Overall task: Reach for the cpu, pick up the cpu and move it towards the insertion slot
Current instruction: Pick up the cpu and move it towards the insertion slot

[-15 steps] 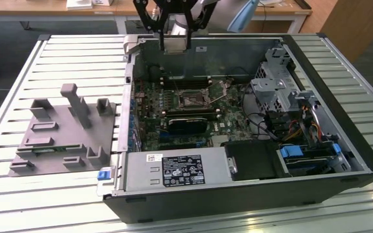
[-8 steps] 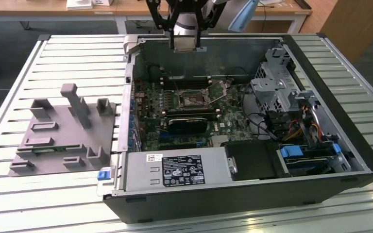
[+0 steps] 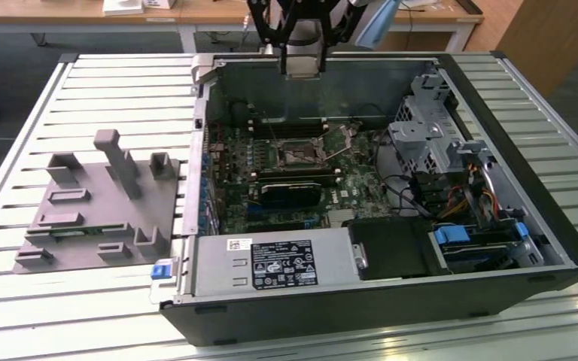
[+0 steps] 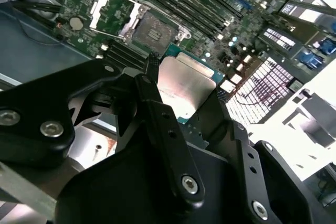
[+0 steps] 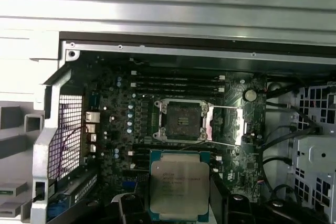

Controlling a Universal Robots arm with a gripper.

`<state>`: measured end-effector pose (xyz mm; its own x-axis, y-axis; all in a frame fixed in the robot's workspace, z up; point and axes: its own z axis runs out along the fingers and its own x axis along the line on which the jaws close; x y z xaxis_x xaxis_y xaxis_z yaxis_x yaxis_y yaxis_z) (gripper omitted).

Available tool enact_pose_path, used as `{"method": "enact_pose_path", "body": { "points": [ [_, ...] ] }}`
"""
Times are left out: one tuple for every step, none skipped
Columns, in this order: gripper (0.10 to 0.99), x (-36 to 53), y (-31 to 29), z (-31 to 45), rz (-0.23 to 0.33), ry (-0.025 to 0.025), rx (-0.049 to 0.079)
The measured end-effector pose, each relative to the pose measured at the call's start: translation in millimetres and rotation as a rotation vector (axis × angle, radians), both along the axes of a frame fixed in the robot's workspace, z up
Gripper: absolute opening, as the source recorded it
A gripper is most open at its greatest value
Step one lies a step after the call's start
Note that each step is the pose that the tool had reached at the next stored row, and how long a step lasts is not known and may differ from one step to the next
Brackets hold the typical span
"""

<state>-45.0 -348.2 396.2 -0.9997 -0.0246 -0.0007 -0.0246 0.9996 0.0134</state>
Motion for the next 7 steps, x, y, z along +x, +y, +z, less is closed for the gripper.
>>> {"method": "enact_pose_path", "body": {
  "points": [
    [0.541,1.6,0.4,-0.3,0.000,-0.0003,0.000],
    [0.541,2.3,0.5,-0.4,0.000,-0.0005,0.000],
    [0.541,2.4,0.5,-0.4,0.000,-0.0007,0.000],
    [0.541,2.4,0.5,-0.4,0.000,-0.0007,0.000],
    [0.541,2.4,0.5,-0.4,0.000,-0.0008,0.000],
    [0.541,2.4,0.5,-0.4,0.000,-0.0008,0.000],
    [0.541,2.4,0.5,-0.4,0.000,-0.0009,0.000]
  ]
}}
